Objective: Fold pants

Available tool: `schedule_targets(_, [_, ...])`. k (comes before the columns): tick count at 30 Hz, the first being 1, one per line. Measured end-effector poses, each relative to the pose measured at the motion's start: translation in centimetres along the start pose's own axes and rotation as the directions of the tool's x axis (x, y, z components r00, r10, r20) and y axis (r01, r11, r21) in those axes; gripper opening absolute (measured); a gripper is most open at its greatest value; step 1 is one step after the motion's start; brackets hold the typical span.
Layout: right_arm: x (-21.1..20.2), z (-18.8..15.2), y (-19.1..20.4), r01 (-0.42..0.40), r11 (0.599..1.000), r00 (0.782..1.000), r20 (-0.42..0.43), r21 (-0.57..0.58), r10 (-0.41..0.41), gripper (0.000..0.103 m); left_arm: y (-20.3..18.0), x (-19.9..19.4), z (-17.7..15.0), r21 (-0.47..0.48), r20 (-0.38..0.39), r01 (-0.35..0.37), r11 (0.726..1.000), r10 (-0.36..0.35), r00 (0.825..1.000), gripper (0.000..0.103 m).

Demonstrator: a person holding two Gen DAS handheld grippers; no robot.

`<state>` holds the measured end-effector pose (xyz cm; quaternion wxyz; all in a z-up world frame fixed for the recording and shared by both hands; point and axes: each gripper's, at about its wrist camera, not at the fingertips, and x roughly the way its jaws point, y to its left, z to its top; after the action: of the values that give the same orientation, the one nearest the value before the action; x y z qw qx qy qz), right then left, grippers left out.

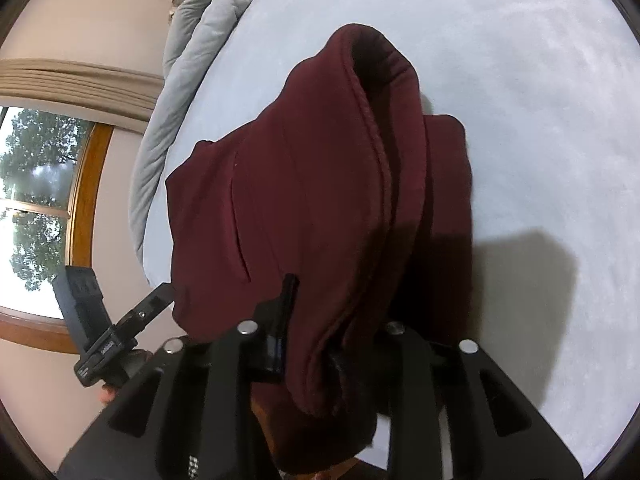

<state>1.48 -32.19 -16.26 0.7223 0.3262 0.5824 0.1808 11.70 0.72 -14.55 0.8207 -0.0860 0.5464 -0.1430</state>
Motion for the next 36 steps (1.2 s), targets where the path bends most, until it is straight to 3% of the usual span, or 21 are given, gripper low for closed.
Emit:
schedule_targets(3, [-1.5, -0.1, 0.4, 0.027, 0.999, 1.0, 0.007, -0.024, -0.027, 0.049, 0.2, -0.1, -0.2, 0.009, -0.001, -0.001, 1.0, 0.001, 1.0, 0.099])
schedule_targets(5, [-3.3, 0.2, 1.1, 0.066, 0.997, 0.996, 0.055, -0.043, -0.064, 0.064, 0.5, -0.4, -0.3, -0.002, 0.006, 0.0, 1.0, 0.0, 1.0, 0.099])
schedule_targets(10, [-5.6, 3.7, 2.0, 0.102, 0.993, 0.989, 0.116, -0.059, -0.095, 0.074, 0.5, -1.5, 0.0, -0.008, 0.042, 0.019, 1.0, -0.018, 0.999, 0.099])
schedule_targets(14, [-3.3, 7.3, 0.6, 0.11, 0.994, 0.992, 0.056, -0.004, -0.11, 0.073, 0.4, -1.5, -0.2, 0.004, 0.037, 0.012, 1.0, -0.013, 0.999, 0.099])
schedule_targets(16, [-2.1, 8.3, 0.4, 0.08, 0.997, 0.996, 0.041, 0.014, -0.08, 0.067, 0.4, -1.5, -0.4, 0.0, 0.029, 0.013, 1.0, -0.013, 0.999, 0.099])
schedule_targets(17, [-1.7, 8.7, 0.3, 0.065, 0.998, 0.997, 0.041, 0.021, -0.066, 0.056, 0.4, -1.4, -0.4, -0.001, 0.025, 0.013, 1.0, -0.013, 1.0, 0.099])
schedule_targets(18, [-1.4, 9.0, 0.4, 0.053, 0.998, 0.998, 0.038, 0.014, -0.054, 0.034, 0.4, -1.3, -0.3, -0.001, 0.021, 0.014, 1.0, -0.014, 1.0, 0.099])
schedule_targets(19, [-1.2, 9.4, 0.9, 0.049, 0.999, 0.998, 0.035, 0.007, -0.049, 0.019, 0.2, -1.2, -0.5, 0.0, 0.018, 0.012, 1.0, -0.012, 1.0, 0.099])
schedule_targets(20, [-0.9, 9.5, 1.1, 0.01, 1.0, 1.0, 0.019, 0.009, -0.01, 0.011, 0.2, -1.0, -0.4, -0.001, 0.012, 0.007, 1.0, -0.007, 1.0, 0.099])
schedule_targets(25, [-3.0, 8.9, 2.5, 0.073, 0.996, 0.995, 0.074, -0.059, -0.068, 0.009, 0.1, -0.4, -0.5, 0.002, -0.001, 0.006, 1.0, -0.006, 1.0, 0.099])
schedule_targets(29, [-3.1, 8.1, 0.7, 0.136, 0.991, 0.986, 0.096, -0.009, -0.135, 0.009, 0.1, 0.2, -0.6, 0.011, -0.013, -0.003, 1.0, 0.003, 1.0, 0.099])
schedule_targets(32, [-1.9, 8.1, -0.3, 0.118, 0.993, 0.99, 0.081, 0.014, -0.119, 0.012, 0.3, 0.6, -0.5, 0.0, -0.029, -0.004, 1.0, 0.004, 1.0, 0.099])
schedule_targets(34, [-2.3, 7.8, 0.1, 0.12, 0.993, 0.989, 0.09, 0.015, -0.121, 0.026, 0.4, 0.4, -0.7, 0.007, -0.028, -0.006, 1.0, 0.007, 1.0, 0.099])
schedule_targets(35, [-2.7, 7.5, 0.3, 0.11, 0.994, 0.99, 0.089, 0.01, -0.111, 0.039, 0.5, 0.2, -0.8, 0.009, -0.028, -0.006, 1.0, 0.006, 1.0, 0.099])
schedule_targets(36, [-3.1, 7.2, 0.5, 0.1, 0.995, 0.991, 0.089, 0.0, -0.1, 0.044, 0.6, 0.1, -0.7, 0.009, -0.028, -0.009, 1.0, 0.01, 1.0, 0.099])
